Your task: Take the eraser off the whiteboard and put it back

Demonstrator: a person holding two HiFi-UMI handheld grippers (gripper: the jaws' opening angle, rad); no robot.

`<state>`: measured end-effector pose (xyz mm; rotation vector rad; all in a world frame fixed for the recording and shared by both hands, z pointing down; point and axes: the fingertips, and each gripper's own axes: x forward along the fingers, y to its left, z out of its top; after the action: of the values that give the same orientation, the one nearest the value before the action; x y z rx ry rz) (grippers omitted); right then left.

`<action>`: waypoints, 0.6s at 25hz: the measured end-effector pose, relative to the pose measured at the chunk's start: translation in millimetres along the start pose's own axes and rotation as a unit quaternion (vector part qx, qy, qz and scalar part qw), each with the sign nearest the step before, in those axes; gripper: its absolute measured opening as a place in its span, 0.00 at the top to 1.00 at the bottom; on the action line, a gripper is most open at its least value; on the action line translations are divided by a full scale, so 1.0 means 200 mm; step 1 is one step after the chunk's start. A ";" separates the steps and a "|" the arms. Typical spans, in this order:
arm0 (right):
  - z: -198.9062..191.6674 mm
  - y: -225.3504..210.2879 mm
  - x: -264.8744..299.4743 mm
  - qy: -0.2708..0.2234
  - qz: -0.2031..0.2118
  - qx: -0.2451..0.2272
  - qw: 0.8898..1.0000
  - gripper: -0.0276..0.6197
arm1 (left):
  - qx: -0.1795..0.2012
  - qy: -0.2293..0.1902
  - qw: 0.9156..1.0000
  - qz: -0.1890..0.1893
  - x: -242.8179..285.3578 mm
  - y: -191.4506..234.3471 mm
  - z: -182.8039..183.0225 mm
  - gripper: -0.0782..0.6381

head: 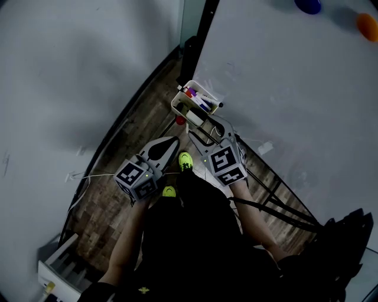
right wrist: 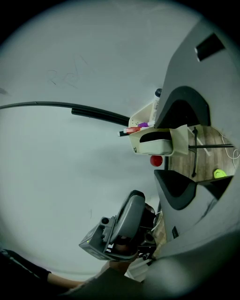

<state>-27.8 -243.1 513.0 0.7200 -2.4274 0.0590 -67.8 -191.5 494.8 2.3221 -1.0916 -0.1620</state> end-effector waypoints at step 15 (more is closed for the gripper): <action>0.02 0.00 0.04 0.019 0.008 -0.019 1.000 0.58 | -0.013 -0.007 1.000 0.000 0.01 0.03 0.02 0.86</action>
<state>-35.7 -248.5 513.9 0.6756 -2.3918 0.0327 -71.6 -197.8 494.1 2.3003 -1.0894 -0.1914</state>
